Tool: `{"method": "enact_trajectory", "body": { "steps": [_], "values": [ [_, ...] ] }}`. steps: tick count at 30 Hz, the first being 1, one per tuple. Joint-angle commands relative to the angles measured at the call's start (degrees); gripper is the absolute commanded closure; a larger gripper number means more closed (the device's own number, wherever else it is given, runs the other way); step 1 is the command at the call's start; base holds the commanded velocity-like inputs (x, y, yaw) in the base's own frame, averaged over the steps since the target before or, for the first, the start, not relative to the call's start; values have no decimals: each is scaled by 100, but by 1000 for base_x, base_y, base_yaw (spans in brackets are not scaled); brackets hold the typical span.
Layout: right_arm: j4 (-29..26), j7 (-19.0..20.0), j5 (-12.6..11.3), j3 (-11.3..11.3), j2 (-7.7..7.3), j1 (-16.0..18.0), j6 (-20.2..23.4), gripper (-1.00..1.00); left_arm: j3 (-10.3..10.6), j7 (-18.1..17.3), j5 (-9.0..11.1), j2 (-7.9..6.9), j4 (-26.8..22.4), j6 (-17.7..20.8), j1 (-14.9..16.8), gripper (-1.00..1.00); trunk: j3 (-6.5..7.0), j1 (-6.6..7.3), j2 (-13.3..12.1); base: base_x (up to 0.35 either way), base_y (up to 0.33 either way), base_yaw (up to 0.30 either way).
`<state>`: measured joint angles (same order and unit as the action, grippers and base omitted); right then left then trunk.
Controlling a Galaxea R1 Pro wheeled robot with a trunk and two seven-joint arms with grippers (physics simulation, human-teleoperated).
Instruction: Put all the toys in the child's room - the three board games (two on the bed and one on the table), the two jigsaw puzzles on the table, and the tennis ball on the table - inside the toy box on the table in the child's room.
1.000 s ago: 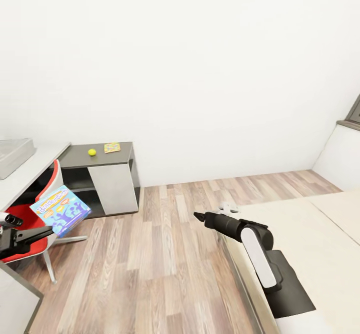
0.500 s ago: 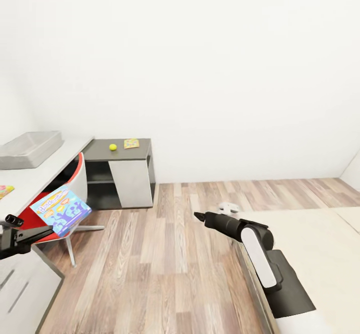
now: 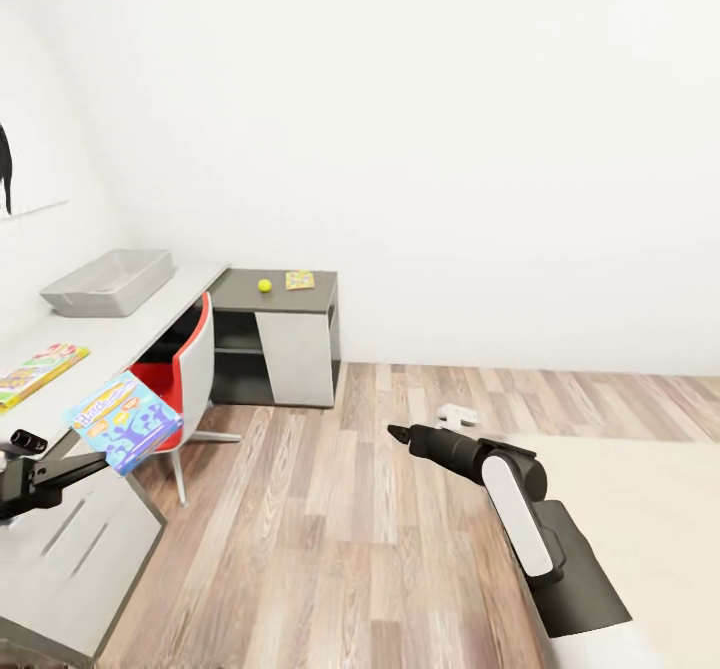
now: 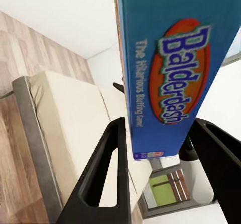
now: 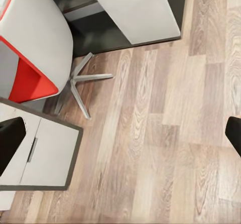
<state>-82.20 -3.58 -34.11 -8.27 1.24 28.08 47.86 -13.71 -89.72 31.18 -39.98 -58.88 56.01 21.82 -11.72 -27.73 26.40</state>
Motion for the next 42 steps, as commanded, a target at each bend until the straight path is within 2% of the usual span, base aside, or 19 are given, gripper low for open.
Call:
{"method": "enact_trajectory", "body": {
  "steps": [1,14,42],
  "values": [
    [-7,-38,-43,1,2,4,22,-100,2,-28,5,-2,-1,50,6,100,-16,-3,11,0,0,243],
    [-11,-25,-43,-5,-1,4,10,-100,8,-28,1,16,-1,-284,6,100,-77,-3,11,198,-64,210],
    [-26,6,-37,-5,-3,4,13,-100,23,-28,1,26,-1,-301,6,100,-80,-3,11,302,-94,5]
  ]
}}
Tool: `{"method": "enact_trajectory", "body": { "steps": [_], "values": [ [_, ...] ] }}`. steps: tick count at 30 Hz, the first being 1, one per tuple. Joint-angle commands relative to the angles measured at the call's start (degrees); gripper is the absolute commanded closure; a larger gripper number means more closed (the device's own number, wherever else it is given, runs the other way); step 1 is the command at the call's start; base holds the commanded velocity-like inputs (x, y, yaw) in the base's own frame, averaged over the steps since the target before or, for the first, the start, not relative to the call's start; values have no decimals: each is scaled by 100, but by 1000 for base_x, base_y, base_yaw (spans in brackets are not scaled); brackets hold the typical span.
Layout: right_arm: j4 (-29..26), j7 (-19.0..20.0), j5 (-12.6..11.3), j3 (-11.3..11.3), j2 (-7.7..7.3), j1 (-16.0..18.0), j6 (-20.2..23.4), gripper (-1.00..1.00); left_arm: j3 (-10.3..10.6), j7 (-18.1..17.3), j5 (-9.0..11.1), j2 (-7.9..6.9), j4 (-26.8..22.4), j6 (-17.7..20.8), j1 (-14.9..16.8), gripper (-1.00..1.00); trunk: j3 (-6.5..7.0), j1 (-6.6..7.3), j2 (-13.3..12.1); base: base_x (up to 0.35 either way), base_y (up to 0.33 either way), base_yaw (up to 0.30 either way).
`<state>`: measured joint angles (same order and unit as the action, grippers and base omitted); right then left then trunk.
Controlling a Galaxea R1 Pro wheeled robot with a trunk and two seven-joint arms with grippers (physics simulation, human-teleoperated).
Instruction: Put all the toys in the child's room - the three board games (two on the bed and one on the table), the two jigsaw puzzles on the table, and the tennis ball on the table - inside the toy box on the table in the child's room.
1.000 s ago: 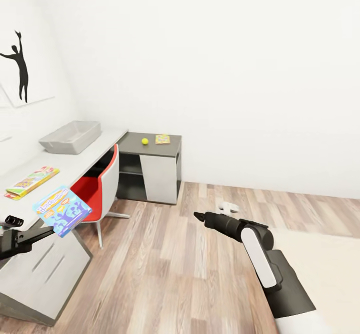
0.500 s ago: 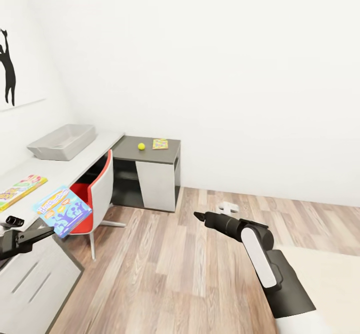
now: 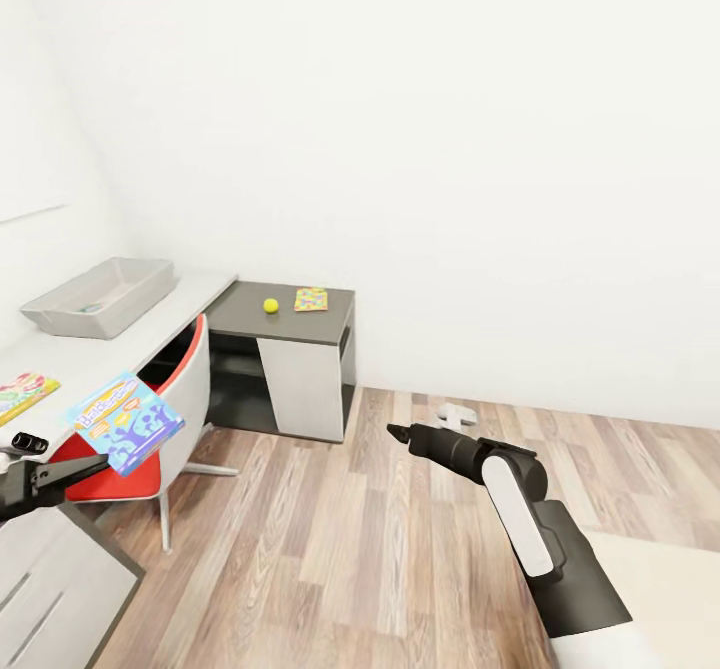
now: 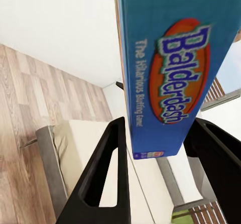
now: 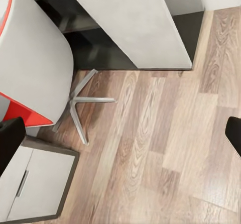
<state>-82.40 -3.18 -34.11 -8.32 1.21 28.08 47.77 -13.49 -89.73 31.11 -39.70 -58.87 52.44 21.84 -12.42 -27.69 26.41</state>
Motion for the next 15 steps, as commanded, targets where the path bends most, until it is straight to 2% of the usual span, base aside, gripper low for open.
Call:
{"method": "enact_trajectory", "body": {
  "steps": [1,8,15],
  "values": [
    [-5,-33,-36,0,1,5,22,-100,2,-27,8,-2,-2,56,5,100,-10,-6,10,302,-94,0],
    [-10,-33,-35,-3,2,5,22,-100,4,-27,8,-2,-2,56,5,100,-9,-6,10,303,-86,21],
    [-12,-33,-34,-3,2,5,22,-100,5,-27,8,-2,-2,56,5,100,9,-6,10,311,-20,208]
  ]
}}
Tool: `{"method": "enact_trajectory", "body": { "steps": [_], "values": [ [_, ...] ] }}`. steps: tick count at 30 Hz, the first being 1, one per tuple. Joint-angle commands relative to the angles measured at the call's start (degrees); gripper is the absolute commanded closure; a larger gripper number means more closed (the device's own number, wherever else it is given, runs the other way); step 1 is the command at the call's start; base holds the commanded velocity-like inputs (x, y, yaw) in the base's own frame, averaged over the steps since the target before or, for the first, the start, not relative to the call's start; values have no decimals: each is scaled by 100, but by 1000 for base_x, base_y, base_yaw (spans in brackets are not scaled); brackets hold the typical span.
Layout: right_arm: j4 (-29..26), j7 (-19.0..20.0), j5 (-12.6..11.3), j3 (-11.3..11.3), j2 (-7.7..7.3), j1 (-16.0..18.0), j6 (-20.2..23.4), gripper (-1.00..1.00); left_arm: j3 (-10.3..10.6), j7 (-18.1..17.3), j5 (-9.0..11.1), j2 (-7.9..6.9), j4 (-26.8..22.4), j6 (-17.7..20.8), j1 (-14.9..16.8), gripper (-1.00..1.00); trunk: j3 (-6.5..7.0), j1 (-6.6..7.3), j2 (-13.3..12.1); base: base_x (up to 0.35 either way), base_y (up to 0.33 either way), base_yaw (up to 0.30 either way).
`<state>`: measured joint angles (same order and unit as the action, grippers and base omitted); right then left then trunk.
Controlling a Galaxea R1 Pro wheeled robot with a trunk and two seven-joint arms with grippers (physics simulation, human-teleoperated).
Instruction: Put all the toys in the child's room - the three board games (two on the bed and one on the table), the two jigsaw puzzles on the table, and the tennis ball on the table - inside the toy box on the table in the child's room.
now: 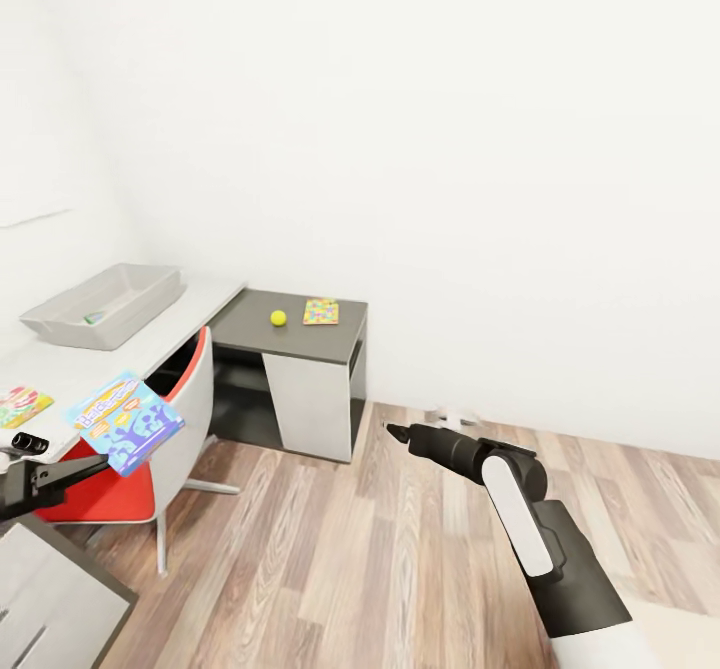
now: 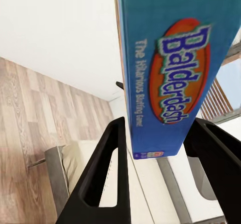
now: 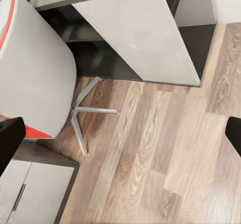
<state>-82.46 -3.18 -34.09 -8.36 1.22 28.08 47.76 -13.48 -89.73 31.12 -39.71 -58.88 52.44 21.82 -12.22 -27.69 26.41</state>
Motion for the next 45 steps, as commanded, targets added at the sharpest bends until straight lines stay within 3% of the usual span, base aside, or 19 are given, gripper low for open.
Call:
{"method": "enact_trajectory", "body": {
  "steps": [1,16,23,30,35,45],
  "values": [
    [-6,-33,-36,1,1,4,22,-100,3,-27,8,-2,-1,56,6,100,-8,-6,10,314,-4,259],
    [-186,84,-94,-6,-34,4,99,-100,-15,-27,8,13,-1,56,6,100,0,-6,10,315,-1,66],
    [-720,1020,-122,-49,-68,-2,751,-100,-24,-27,22,8,-1,57,6,100,0,-6,10,315,0,1],
    [-799,2611,-124,331,-95,0,1160,-100,-30,-27,48,6,-1,64,6,100,0,-6,10,303,0,0],
    [-791,2938,-119,476,-103,-2,1208,-100,-29,-27,62,7,-1,65,6,100,0,-6,10,259,0,0],
    [-773,3016,-72,518,-103,-3,1161,-100,-24,-27,64,7,-1,65,6,100,0,-6,10,84,0,0]
  ]
}}
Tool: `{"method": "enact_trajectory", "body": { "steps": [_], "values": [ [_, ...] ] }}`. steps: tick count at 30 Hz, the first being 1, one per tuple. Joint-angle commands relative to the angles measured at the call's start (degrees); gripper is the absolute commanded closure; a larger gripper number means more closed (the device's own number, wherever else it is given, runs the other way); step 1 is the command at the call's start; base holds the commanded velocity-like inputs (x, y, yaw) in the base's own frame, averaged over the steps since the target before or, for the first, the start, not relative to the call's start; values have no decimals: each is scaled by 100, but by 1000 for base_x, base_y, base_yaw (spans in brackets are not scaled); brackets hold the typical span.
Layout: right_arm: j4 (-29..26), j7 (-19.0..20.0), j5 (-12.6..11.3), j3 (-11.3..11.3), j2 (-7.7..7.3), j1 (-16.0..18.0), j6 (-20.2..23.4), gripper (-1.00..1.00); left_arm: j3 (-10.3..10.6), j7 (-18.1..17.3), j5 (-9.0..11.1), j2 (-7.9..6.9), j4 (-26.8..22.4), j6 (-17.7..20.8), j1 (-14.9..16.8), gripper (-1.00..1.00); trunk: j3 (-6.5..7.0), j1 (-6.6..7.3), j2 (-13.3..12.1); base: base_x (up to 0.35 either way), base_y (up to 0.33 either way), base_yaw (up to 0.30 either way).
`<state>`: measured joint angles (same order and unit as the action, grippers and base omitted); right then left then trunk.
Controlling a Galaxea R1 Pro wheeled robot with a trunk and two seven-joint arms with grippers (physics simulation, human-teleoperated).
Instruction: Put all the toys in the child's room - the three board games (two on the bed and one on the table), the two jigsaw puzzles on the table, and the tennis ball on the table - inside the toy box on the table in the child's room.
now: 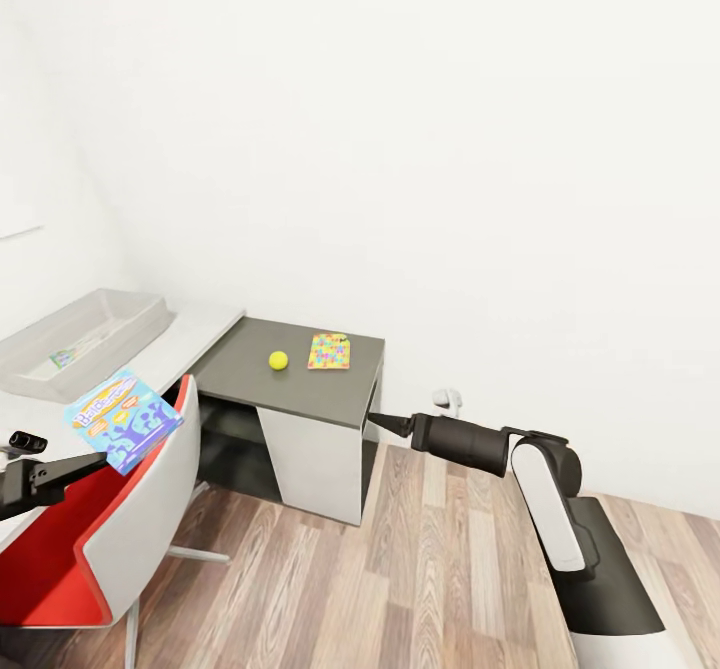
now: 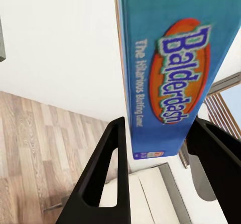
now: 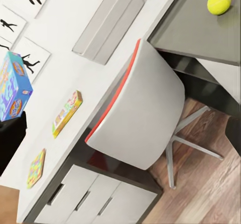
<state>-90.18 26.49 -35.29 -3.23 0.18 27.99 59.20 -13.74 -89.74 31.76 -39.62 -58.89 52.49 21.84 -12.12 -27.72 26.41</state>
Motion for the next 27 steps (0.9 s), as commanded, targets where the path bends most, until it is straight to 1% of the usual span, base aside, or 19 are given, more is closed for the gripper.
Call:
{"method": "enact_trajectory", "body": {
  "steps": [1,6,12,15,21,27],
  "values": [
    [-1,49,61,2,5,5,1,-100,3,-26,3,-2,0,60,4,100,-9,-3,11,7,0,0],
    [0,42,79,-1,8,4,-25,-100,3,-26,6,-2,0,60,4,100,22,-3,11,3,0,81],
    [0,41,83,-2,9,4,-39,-100,3,-26,6,-2,0,60,4,100,72,-3,11,0,-22,154],
    [0,41,83,-2,9,4,-39,-100,3,-26,6,-2,0,60,4,100,97,-3,11,0,-154,177],
    [0,39,83,-2,9,4,-40,-100,3,-26,6,1,0,58,4,100,146,-3,11,0,-248,188],
    [0,33,91,-2,9,4,-40,-100,3,-26,6,2,0,59,4,100,196,-3,11,0,-103,190]
  ]
}}
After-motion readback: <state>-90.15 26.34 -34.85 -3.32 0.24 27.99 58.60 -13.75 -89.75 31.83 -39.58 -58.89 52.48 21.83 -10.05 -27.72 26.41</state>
